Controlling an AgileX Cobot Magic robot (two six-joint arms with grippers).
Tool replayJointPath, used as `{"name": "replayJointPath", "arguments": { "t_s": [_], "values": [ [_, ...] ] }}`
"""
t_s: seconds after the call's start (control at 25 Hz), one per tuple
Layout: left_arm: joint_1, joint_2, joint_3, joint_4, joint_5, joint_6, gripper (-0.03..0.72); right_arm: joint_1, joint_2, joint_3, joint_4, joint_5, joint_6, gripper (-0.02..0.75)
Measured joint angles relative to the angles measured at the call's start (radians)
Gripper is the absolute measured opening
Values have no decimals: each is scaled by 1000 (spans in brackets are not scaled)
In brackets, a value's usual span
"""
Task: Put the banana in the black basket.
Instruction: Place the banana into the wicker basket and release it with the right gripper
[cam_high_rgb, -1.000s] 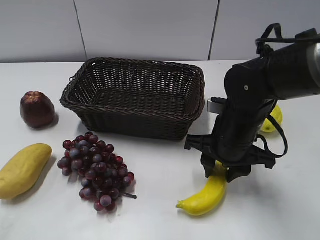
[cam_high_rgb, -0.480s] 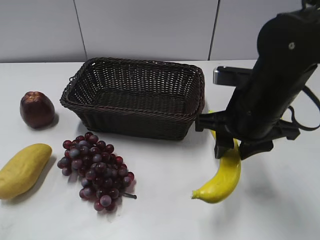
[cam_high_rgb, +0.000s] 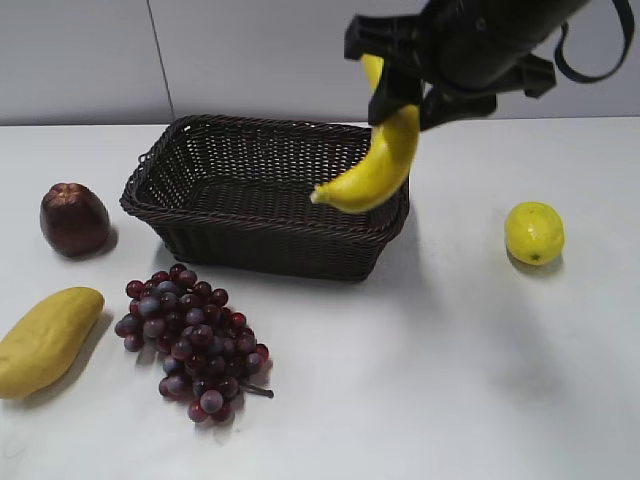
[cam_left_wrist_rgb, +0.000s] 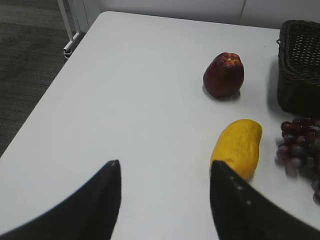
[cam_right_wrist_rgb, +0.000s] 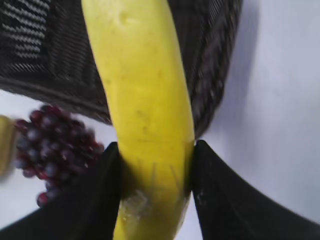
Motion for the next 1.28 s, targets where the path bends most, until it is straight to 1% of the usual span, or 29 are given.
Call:
{"name": "replayJointPath", "arguments": {
  "t_s": [0.16, 0.28, 0.52, 0.68, 0.8, 0.88, 0.96, 1.12, 1.16, 1.28],
  "values": [
    [0, 0, 0, 0, 0, 0, 559, 0, 93, -96, 0, -76, -19, 348],
    [0, 0, 0, 0, 0, 0, 559, 0, 183, -139, 16, -173, -23, 348],
    [0, 0, 0, 0, 0, 0, 559, 0, 327, -159, 26, -405, -26, 348],
    [0, 0, 0, 0, 0, 0, 559, 0, 404, -159, 26, -525, -26, 348],
    [0, 0, 0, 0, 0, 0, 559, 0, 447, -159, 25, -580, -27, 353],
    [0, 0, 0, 0, 0, 0, 559, 0, 468, -159, 23, -601, -27, 379],
    [0, 0, 0, 0, 0, 0, 559, 0, 485, -159, 16, -612, -27, 427],
    [0, 0, 0, 0, 0, 0, 559, 0, 497, -160, -9, -618, -27, 580],
    [0, 0, 0, 0, 0, 0, 559, 0, 497, -163, -13, -618, -27, 606],
    [0, 0, 0, 0, 0, 0, 559, 0, 490, -173, -30, -603, -33, 633]
  ]
}}
